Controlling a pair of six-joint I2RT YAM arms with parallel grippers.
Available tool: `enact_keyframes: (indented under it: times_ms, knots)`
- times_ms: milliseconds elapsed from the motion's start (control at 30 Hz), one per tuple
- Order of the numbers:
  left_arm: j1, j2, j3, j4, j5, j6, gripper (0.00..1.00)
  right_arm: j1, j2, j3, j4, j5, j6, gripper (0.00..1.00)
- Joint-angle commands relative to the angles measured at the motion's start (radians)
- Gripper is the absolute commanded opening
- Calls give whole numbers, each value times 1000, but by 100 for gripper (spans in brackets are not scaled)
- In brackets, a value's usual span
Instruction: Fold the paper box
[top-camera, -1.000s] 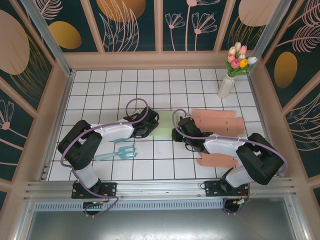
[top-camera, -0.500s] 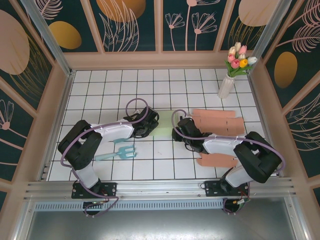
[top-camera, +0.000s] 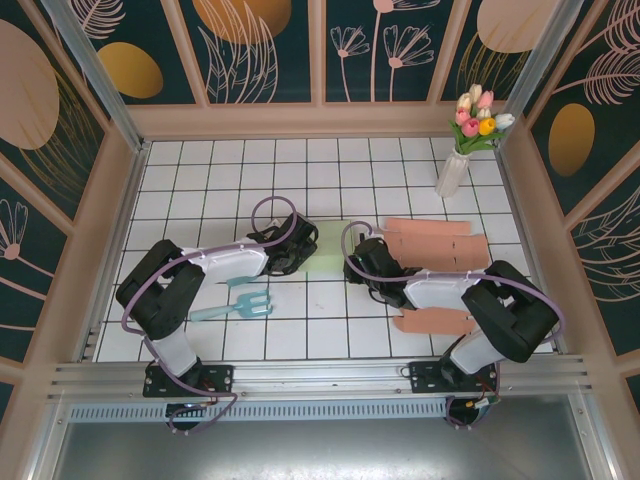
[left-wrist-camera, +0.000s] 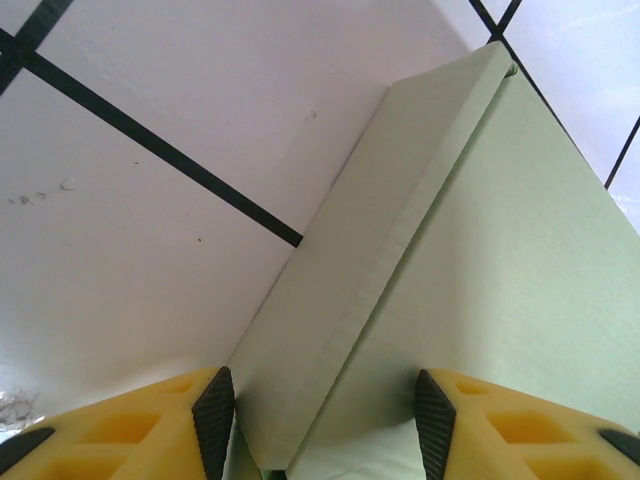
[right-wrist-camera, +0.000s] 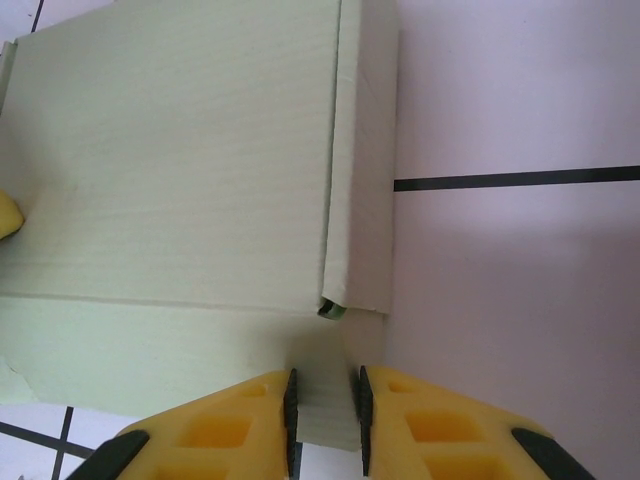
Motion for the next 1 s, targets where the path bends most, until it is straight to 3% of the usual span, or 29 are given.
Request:
enact_keyframes:
  times_ms: [0,433,967]
  knots:
    - [-3,42,-5,-88,35,-1,54,14,-4,-12,9,-13,6,24]
    - [-3,2,1,-158,35,-7,59,22,-20,11,-13,-29,24,24]
    - [-13,27,2,-97,112,-25,61,27,-36,9,-19,-35,37,24]
